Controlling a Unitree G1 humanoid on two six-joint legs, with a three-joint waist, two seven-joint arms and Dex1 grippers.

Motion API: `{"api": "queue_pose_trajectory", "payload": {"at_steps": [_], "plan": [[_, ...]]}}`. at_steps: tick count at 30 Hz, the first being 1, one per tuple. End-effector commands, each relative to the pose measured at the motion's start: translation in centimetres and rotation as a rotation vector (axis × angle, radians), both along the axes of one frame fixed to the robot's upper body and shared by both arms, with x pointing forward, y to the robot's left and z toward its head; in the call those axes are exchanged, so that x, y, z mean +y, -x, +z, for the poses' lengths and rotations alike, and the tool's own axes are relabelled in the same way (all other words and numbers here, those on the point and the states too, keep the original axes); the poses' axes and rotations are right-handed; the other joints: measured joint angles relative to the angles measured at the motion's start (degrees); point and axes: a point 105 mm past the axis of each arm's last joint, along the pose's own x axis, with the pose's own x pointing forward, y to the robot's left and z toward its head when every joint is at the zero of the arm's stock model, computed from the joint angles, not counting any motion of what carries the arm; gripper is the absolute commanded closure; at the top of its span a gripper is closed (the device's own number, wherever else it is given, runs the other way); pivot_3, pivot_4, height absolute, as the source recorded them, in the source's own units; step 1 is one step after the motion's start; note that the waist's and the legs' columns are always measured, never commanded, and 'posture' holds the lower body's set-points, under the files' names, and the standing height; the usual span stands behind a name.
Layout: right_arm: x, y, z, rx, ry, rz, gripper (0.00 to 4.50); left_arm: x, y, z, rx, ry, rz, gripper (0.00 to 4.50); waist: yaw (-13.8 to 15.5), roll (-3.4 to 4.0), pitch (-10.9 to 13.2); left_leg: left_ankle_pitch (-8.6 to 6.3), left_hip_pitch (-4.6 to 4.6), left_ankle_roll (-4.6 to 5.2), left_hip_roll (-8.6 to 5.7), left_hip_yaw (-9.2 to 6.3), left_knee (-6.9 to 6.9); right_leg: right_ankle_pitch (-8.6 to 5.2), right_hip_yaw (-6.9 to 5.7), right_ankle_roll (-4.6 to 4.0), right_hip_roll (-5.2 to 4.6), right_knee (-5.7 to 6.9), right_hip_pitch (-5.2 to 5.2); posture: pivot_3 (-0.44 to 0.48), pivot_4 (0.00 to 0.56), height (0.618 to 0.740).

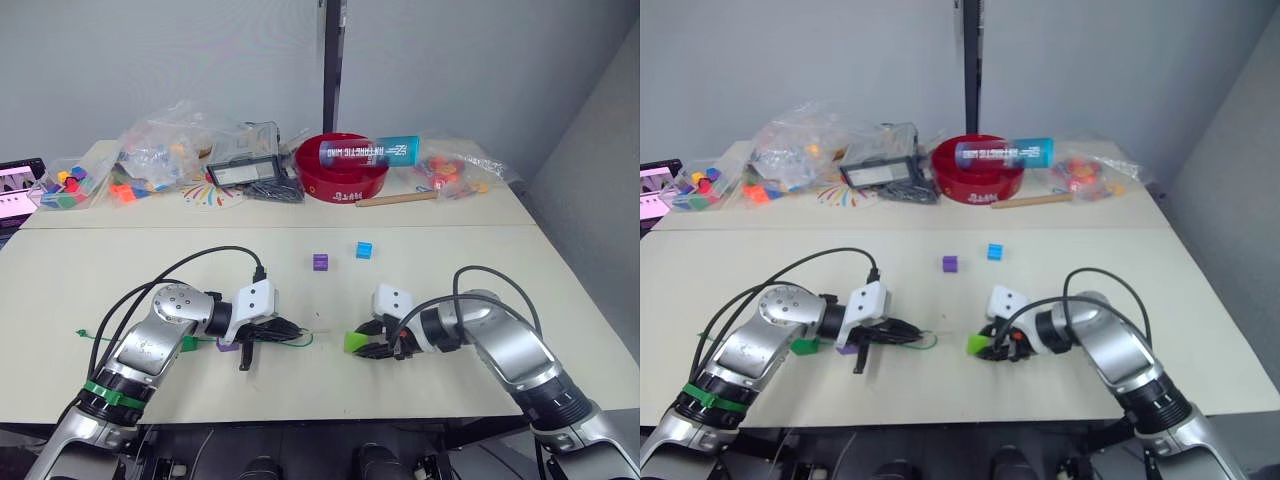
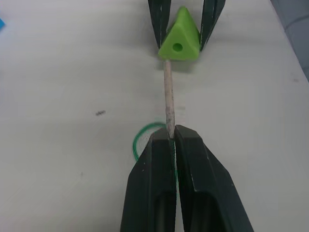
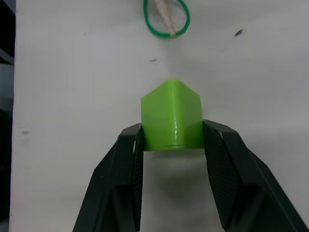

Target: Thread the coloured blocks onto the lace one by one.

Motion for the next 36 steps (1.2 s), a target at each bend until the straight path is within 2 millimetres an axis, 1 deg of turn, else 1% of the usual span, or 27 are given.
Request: {"api": "queue_pose_trajectory", "payload": {"at_steps": [1,5,10,13,19,22,26,36], "plan": [[-0.4,0.3,-0.6,0.006,0.040,-0.010,3.20,-0.7,0.4,0.6,-0.045,-0.061,-0.048,4.50,0.10,0.00,0.00,0.00,-0.01,0.00,0.00,0.00,0.00,0.00,0.00,0.00,0.00,-0.01,0.00,0.000,0.150,0.731],[-0.2,0.5,-1.5,0.036,0.053,-0.005,3.20,-1.6,0.6,-0.1,-0.043,-0.092,-0.068,4.50,0.11,-0.01,-0.01,0.00,0.01,0.01,0.01,0.00,0.00,0.00,0.00,0.00,0.00,-0.05,0.04,0.000,0.150,0.731],[0.3,0.3,-1.4,0.039,0.046,0.006,3.20,-2.6,0.1,-0.8,-0.056,-0.126,-0.050,4.50,0.02,-0.01,-0.01,0.00,0.03,0.00,0.01,0.00,0.00,0.00,0.00,0.00,0.01,-0.03,0.06,0.000,0.150,0.731],[0.4,0.4,-1.3,0.040,0.043,0.009,3.20,-3.2,-0.1,-0.6,-0.068,-0.120,-0.035,4.50,-0.12,-0.01,-0.01,0.00,0.06,0.01,0.02,0.00,0.00,0.00,0.00,0.00,0.02,-0.02,0.06,0.000,0.150,0.731],[0.3,1.0,-1.4,0.056,0.047,0.023,3.20,-3.4,-0.2,0.1,-0.092,-0.125,-0.029,4.50,-0.03,-0.02,-0.01,0.00,0.06,0.01,0.02,0.00,0.00,0.00,0.01,0.00,0.03,0.00,0.06,0.000,0.150,0.731],[0.3,1.0,-1.3,0.055,0.047,0.022,3.20,-3.7,-0.1,0.3,-0.099,-0.125,-0.037,4.50,0.00,-0.02,-0.01,0.00,0.06,0.01,0.02,0.00,0.00,0.00,0.00,0.00,0.02,-0.01,0.07,0.000,0.150,0.731],[0.4,0.9,-1.3,0.054,0.045,0.020,3.20,-4.7,0.1,0.8,-0.104,-0.111,-0.058,4.50,0.01,-0.02,-0.01,0.00,0.06,0.01,0.01,0.00,0.00,0.00,0.00,0.00,0.02,-0.01,0.08,0.000,0.150,0.731],[0.9,1.0,-1.1,0.051,0.033,0.016,3.20,-5.5,0.8,1.0,-0.087,-0.116,-0.106,4.50,0.09,-0.03,-0.02,0.00,0.06,0.01,0.01,-0.01,0.00,0.00,0.00,0.00,0.01,-0.02,0.09,0.000,0.150,0.731]]}}
